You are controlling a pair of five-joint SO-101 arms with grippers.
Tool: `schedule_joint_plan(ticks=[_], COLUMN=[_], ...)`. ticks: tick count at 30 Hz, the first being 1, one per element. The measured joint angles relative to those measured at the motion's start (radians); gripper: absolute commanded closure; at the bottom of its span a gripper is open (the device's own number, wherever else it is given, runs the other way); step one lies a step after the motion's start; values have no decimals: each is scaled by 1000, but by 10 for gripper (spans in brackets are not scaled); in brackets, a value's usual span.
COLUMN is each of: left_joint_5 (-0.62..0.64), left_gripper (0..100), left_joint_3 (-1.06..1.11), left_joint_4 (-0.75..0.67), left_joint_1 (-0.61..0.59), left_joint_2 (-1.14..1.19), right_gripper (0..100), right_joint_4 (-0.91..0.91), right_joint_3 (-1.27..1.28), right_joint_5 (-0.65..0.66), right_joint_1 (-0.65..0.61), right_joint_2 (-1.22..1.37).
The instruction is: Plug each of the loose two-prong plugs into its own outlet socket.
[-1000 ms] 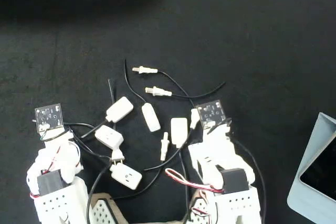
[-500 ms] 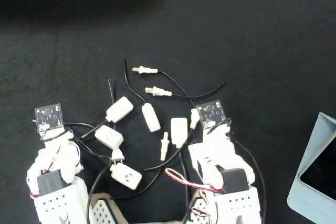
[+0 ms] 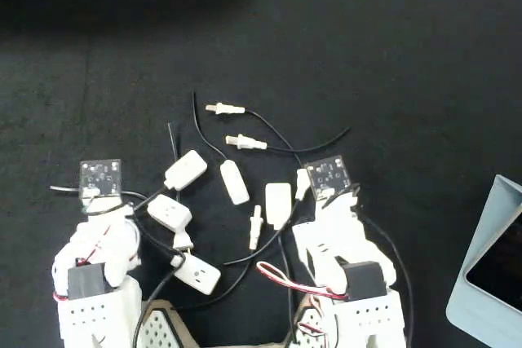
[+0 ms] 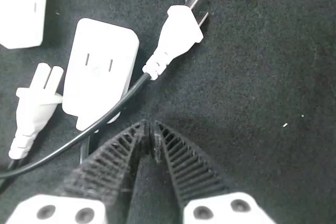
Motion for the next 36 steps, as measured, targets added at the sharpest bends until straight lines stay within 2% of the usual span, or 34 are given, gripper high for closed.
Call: schedule_joint_plan(ticks=[12,18,22,27,36], left_joint_5=[0,0,0,0,0], left_gripper=[970,970,970,970,970], left_joint_3=[-3,-12,-12,-12,-12], left_joint_4=[-41,-43,-43,-43,-43], left_joint_1=[140,110,52,38,38], left_joint_2=[0,0,0,0,0], right_gripper=[985,985,985,985,984], right_joint_4=[0,-2,9,9,-20], right_joint_3=[0,0,-26,-110,-345], right_joint_5=[0,6,126,249,265], right_joint_1=[0,28,107,132,129], right_joint_2=[0,0,0,0,2])
